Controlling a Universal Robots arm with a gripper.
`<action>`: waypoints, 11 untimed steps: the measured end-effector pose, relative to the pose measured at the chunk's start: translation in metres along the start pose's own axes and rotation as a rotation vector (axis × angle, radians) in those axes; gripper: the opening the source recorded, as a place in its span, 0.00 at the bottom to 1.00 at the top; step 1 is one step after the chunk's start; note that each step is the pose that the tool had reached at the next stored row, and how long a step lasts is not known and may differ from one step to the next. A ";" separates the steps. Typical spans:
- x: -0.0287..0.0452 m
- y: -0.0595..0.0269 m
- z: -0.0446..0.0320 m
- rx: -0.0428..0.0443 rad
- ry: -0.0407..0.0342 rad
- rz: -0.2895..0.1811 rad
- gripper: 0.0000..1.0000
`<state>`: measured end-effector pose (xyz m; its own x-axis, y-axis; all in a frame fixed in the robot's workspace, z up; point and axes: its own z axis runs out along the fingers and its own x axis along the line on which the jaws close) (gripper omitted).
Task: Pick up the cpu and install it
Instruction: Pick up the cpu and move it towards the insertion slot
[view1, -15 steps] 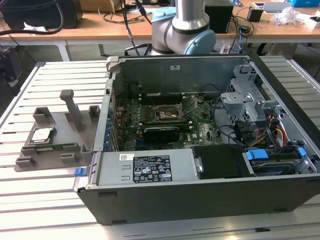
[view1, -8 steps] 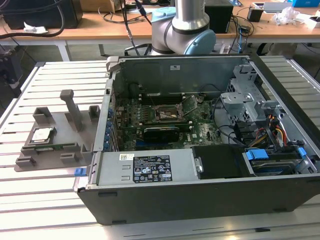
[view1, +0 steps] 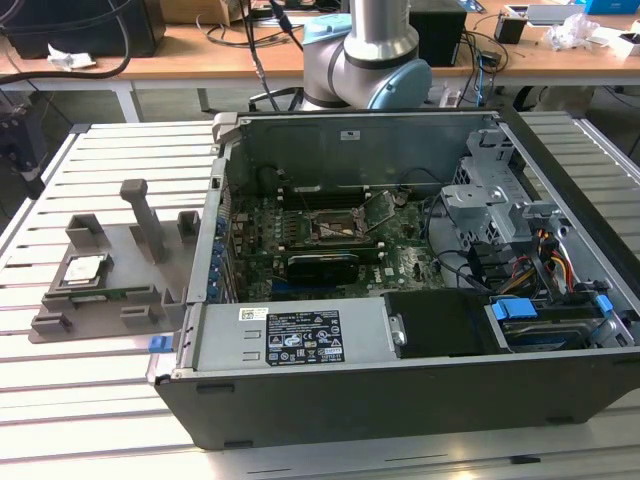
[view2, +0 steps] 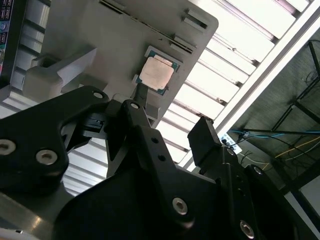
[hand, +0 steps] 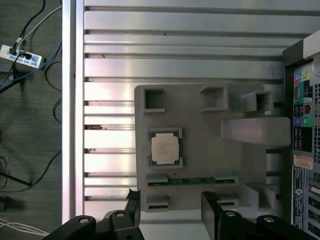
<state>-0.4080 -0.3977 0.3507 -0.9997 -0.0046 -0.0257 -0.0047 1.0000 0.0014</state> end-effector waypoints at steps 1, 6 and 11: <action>0.0000 0.0000 0.0007 0.0000 0.0000 0.000 0.60; 0.0001 0.0000 0.0042 0.0000 0.0000 0.000 0.60; 0.0002 0.0000 0.0072 0.0000 -0.0001 0.000 0.60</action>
<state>-0.4080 -0.3977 0.3435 -0.9997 -0.0046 -0.0257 -0.0047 1.0000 0.0014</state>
